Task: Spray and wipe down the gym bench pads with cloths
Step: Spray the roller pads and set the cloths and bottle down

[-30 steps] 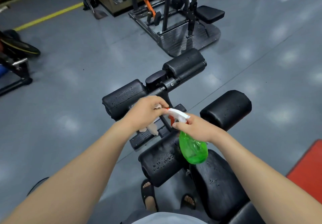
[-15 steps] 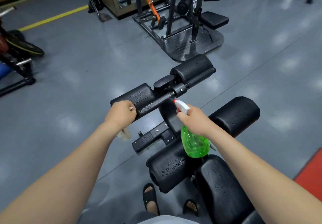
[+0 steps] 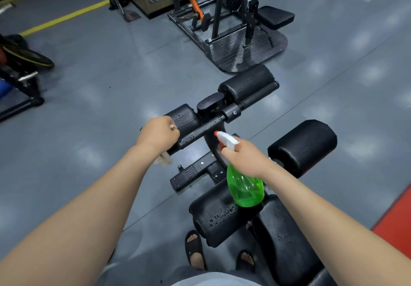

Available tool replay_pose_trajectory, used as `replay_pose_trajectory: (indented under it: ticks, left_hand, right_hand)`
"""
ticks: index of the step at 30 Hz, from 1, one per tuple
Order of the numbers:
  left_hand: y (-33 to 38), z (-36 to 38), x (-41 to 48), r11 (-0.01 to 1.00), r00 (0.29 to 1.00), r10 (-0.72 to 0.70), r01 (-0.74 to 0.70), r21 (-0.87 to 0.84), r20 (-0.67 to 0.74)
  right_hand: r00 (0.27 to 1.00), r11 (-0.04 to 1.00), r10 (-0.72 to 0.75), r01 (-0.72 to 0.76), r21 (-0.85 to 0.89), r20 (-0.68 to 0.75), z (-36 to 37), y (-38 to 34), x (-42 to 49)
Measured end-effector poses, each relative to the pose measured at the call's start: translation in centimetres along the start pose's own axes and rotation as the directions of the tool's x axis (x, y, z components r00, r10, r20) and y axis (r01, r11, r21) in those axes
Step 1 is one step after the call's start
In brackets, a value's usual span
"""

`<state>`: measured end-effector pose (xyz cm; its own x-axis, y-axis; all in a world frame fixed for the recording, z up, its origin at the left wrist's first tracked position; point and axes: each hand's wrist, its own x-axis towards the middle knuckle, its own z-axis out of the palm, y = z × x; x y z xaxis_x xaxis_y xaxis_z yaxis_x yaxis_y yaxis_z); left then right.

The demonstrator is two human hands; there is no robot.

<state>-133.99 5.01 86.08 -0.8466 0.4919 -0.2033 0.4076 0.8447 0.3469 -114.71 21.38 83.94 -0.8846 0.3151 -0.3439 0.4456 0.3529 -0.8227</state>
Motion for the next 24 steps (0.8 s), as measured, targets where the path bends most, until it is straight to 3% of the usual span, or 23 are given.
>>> replay_pose_trajectory:
  ticks: [10, 14, 24]
  left_hand:
    - [9.5, 3.0, 1.8, 0.977, 0.973, 0.206, -0.21, 0.033, 0.106]
    - [11.3, 5.1, 2.2, 0.945, 0.942, 0.217, -0.268, 0.185, 0.258]
    - [12.4, 6.9, 2.8, 0.948, 0.964, 0.208, -0.241, 0.209, 0.168]
  right_hand:
    - [0.931, 0.99, 0.142, -0.142, 0.026, -0.336, -7.4, 3.7, 1.4]
    - [0.934, 0.993, 0.116, -0.118, 0.014, -0.337, -9.5, 4.2, 1.7]
    - [0.954, 0.997, 0.073, -0.081, -0.015, -0.291, -11.5, 4.5, 2.5]
